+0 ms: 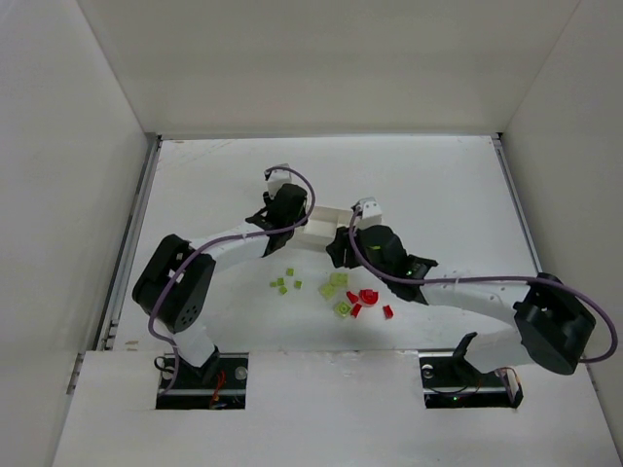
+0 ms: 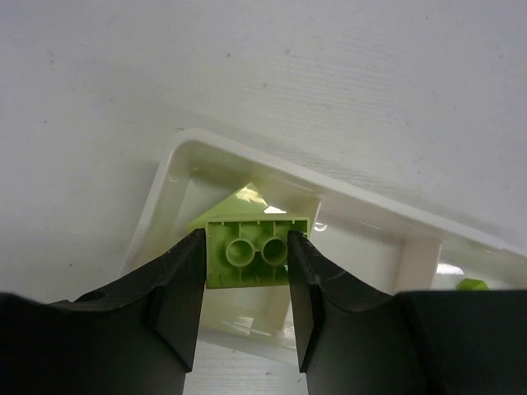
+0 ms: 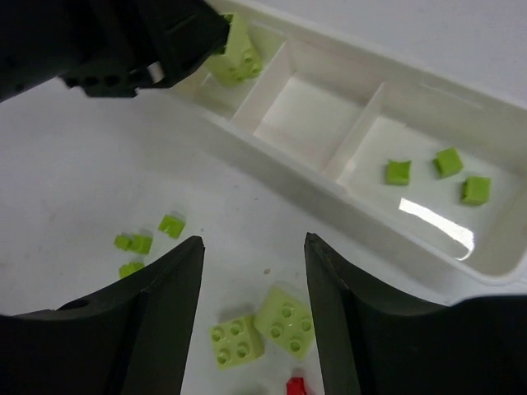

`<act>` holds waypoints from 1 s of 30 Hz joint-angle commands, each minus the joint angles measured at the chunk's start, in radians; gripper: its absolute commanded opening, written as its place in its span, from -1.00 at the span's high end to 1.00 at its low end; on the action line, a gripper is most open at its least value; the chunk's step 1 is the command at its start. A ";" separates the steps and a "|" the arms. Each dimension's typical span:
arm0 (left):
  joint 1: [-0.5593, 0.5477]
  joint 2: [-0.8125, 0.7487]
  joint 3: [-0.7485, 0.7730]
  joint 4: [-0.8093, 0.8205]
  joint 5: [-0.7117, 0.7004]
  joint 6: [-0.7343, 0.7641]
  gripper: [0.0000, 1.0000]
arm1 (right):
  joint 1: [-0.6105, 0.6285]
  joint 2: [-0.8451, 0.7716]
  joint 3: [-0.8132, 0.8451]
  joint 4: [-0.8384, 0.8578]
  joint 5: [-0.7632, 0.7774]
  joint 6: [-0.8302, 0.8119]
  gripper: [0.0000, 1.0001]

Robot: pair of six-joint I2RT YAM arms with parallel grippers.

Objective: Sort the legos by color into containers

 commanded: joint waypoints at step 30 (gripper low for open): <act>0.116 -0.432 -0.209 -0.024 0.007 -0.149 -0.05 | 0.178 0.428 0.260 -0.015 -0.231 -0.104 -0.12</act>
